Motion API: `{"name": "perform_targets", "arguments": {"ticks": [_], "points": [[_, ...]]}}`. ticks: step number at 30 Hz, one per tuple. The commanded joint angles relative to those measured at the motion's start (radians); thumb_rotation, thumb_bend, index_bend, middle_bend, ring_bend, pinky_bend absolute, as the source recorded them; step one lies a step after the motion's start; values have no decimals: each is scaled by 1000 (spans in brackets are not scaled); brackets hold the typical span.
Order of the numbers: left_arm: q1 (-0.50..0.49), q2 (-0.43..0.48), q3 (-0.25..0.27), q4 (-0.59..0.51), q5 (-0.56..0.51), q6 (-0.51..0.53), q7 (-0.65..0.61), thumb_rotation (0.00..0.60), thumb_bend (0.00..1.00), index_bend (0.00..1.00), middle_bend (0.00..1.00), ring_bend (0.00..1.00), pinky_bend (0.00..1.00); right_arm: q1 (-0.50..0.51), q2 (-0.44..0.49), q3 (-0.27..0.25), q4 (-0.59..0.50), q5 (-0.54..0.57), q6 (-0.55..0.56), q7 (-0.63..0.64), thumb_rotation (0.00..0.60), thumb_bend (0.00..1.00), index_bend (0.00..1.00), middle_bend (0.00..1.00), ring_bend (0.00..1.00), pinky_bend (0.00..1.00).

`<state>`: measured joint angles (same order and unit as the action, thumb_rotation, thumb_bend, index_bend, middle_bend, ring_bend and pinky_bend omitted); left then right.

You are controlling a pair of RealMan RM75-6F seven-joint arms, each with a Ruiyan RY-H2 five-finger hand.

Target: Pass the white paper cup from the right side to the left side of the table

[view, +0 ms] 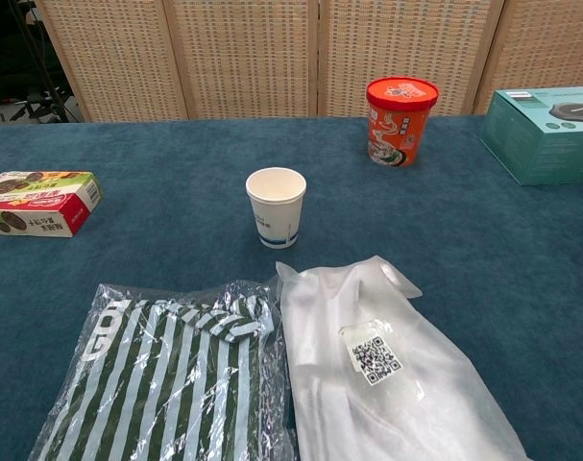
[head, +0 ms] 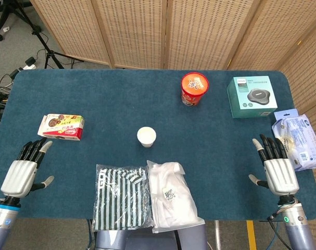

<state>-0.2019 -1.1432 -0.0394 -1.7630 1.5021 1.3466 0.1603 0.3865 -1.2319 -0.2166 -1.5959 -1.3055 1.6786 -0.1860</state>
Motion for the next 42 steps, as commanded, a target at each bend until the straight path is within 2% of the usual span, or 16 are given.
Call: {"name": "perform_targets", "arguments": {"ticks": [1,2,7,11,14,21,27,35,42], "points": [[-64,-1,-39,-53,-38,-78,49,600,206,0,0,0,0,-62,-30,2,75,-15,20,79,600,53,0,0,0,0],[-102,0,-63,-80,-77,-128,83,600,206,0,0,0,0,-77,-32,10,102,-25,22,112,600,53,0,0,0,0],[-213,-4,-143,-158,-239,-252,190,600,212,0,0,0,0,-108,-26,45,146,-62,21,179,600,53,0,0,0,0],[-342,-33,-216,-196,-444,-348,311,600,222,0,0,0,0,-132,-10,71,154,-92,25,233,600,53,0,0,0,0],[-433,-64,-240,-202,-598,-369,422,600,237,0,0,0,0,-146,-3,91,157,-103,15,253,600,53,0,0,0,0],[-633,-163,-242,-154,-870,-362,630,600,239,0,0,0,0,-169,4,127,159,-133,-2,277,600,53,0,0,0,0],[-773,-246,-240,-97,-1076,-332,738,600,238,0,0,0,0,-185,9,143,156,-163,-10,282,600,53,0,0,0,0],[-900,-347,-235,0,-1196,-303,814,600,241,3,0,0,0,-205,17,164,149,-191,-18,294,600,53,0,0,0,0],[-978,-422,-249,92,-1247,-289,836,600,242,6,0,0,0,-216,24,177,153,-211,-35,319,600,53,0,0,0,0]]}}
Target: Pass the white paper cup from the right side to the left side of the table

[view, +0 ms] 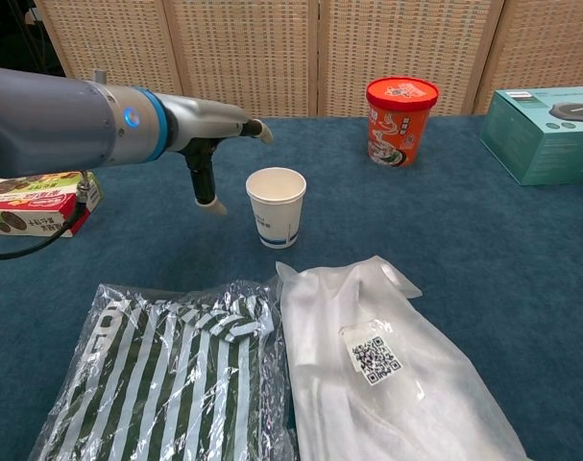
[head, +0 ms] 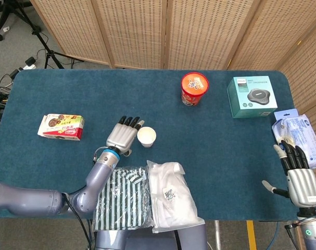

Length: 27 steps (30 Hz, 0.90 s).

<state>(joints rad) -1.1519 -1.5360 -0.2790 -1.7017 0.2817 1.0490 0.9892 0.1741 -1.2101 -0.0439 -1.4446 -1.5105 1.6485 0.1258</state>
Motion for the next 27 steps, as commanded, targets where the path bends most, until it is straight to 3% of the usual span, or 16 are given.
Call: {"name": "perform_targets", "arguments": {"ticks": [1,27], "points": [[-39,-38,-11,43,-34,9,11,600,242,6,0,0,0,-6,4,7,2,-7,-7,14,600,53,0,0,0,0],[-149,-129,8,210,-148,-38,25,600,247,42,0,0,0,-34,23,60,25,-24,-54,118,600,53,0,0,0,0]]}}
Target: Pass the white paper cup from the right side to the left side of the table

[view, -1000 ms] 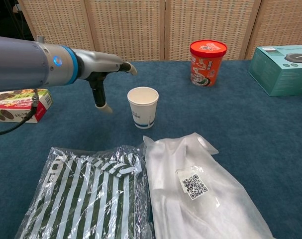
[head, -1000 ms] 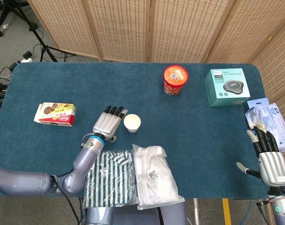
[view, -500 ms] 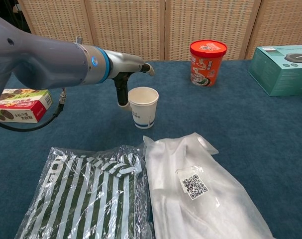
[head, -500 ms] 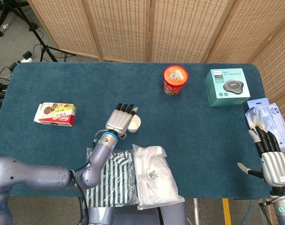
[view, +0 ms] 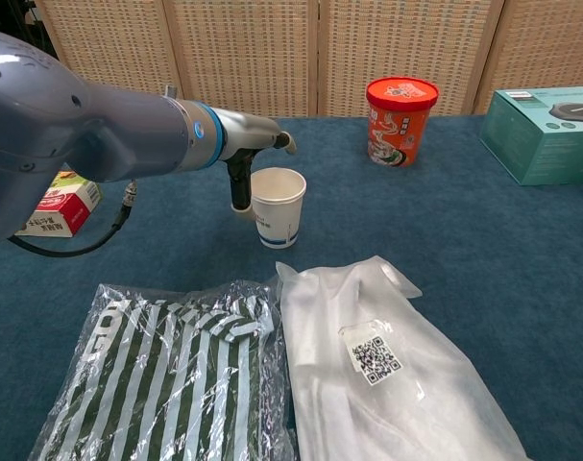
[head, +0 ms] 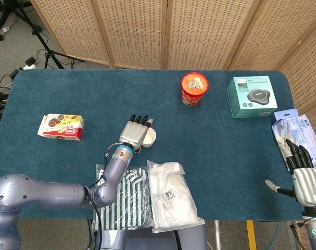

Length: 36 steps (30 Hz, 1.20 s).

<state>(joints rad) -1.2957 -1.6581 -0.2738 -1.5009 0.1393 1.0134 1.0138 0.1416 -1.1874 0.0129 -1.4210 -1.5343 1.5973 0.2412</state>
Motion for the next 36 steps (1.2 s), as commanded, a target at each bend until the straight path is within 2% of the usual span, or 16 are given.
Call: {"name": "perform_targets", "arguments": {"ticks": [1,15,36], "points": [[-8,-11,4,15,-9,-2,2,600,248,46,0,0,0,-2,1,4,1,-1,-4,5,600,53,0,0,0,0],[-22,-50,20,49,-4,19,7,600,297,193,0,0,0,-13,2,21,6,-14,-12,17,600,53,0,0,0,0],[-3,-35,30,21,1,75,32,600,380,272,0,0,0,-22,3,35,-2,-27,-26,6,600,53,0,0,0,0]]}}
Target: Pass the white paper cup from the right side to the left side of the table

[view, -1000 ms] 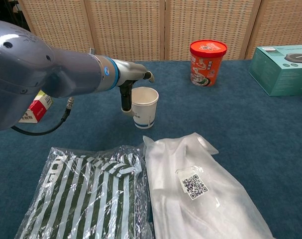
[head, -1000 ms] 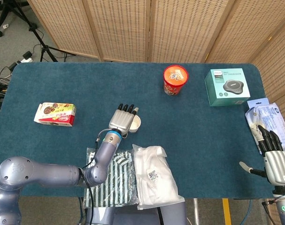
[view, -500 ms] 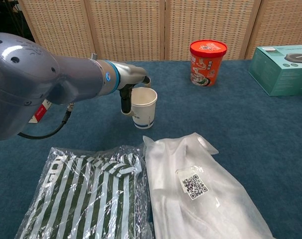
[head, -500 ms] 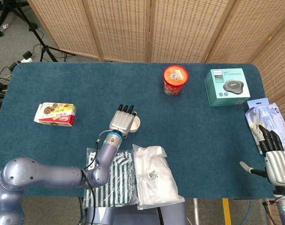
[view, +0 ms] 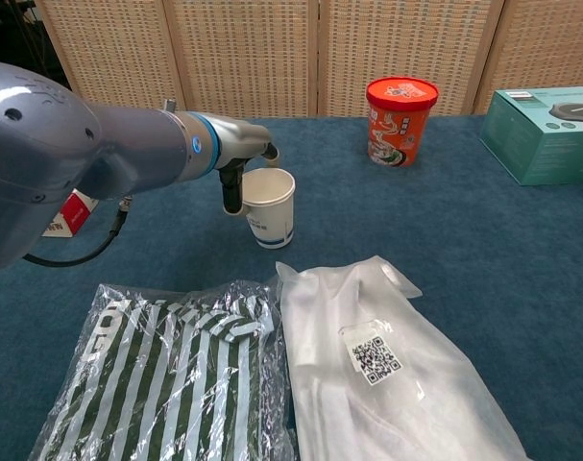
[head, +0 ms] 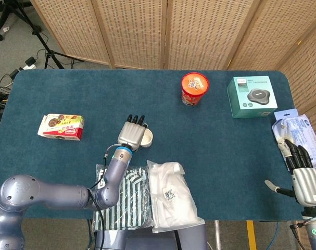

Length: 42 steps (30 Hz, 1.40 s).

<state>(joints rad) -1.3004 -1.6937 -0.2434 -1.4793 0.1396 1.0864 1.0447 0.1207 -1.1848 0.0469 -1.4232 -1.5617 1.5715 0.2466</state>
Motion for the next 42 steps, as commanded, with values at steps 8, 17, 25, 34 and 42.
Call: {"name": "perform_targets", "arguments": {"ticks": [8,17,25,34,42], "points": [[16,17,-6,-15,7,17,-5,600,380,280,0,0,0,-4,2,6,-2,-1,-3,0,600,53,0,0,0,0],[60,151,-27,-99,24,67,-23,600,378,281,0,0,0,-6,1,9,-2,-1,-10,-5,600,53,0,0,0,0],[130,288,2,-135,50,96,-40,600,369,282,0,0,0,-6,3,6,-9,-6,-21,-18,600,53,0,0,0,0],[238,420,37,-60,83,-5,-141,600,369,287,0,0,0,-3,-2,5,-24,-3,-43,-60,600,53,0,0,0,0],[292,446,59,131,111,-167,-229,600,369,290,0,0,0,4,-16,19,-25,40,-78,-109,600,53,0,0,0,0]]}}
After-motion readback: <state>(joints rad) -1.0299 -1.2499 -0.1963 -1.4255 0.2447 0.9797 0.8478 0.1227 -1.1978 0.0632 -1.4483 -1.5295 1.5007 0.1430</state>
